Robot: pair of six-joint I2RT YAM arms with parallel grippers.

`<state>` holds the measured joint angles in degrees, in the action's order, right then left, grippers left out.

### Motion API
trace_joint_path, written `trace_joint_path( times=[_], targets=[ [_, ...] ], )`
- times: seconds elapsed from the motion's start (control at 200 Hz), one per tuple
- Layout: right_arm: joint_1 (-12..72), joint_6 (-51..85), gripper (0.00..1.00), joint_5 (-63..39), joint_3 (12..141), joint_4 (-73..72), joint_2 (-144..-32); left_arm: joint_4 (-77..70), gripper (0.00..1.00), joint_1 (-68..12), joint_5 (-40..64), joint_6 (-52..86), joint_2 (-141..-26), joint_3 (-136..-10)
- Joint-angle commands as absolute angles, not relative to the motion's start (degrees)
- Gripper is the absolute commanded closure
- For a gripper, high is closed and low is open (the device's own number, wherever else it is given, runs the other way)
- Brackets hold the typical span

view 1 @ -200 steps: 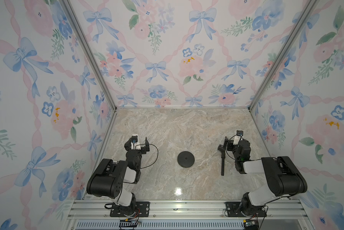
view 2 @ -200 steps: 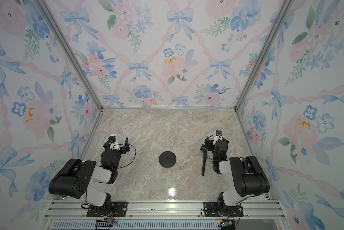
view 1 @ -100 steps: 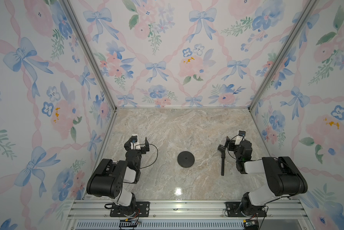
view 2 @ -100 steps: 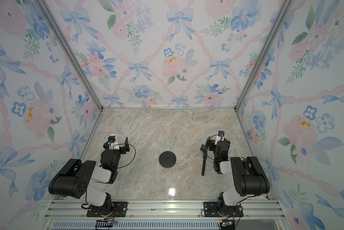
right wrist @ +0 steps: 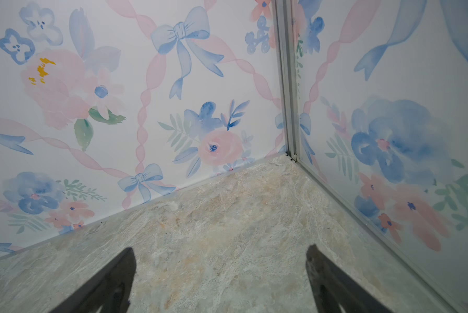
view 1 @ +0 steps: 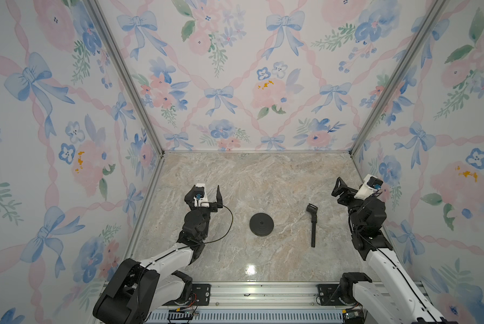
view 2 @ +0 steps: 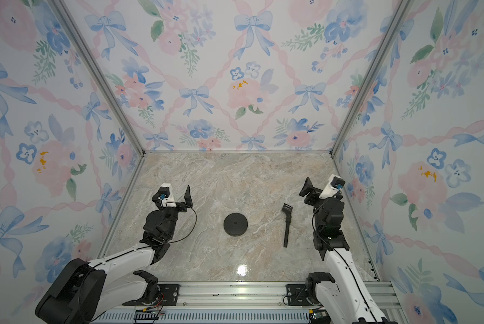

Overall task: Assemble a microphone stand
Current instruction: Pick up the microphone stand pole from the center of the board.

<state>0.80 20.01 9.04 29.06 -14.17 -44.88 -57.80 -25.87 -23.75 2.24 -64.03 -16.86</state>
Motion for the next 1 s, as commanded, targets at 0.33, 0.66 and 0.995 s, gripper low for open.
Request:
trace_joint_path(
  times=[0.33, 0.66, 0.995],
  targets=[
    [26.03, 35.34, 0.01, 19.43, 42.39, 33.84, -59.11, -28.79, 0.02, -33.23, -21.23, 29.49, -50.67, -20.76],
    [27.16, 42.27, 0.07, 17.77, 41.67, 39.86, -66.60, -33.40, 0.02, -32.20, -22.99, 40.78, -44.27, -12.72],
    [20.51, 38.63, 0.48, 7.76, 41.45, 31.26, -77.21, -23.30, 0.02, -44.07, -15.71, 40.73, -58.47, -21.97]
  ],
)
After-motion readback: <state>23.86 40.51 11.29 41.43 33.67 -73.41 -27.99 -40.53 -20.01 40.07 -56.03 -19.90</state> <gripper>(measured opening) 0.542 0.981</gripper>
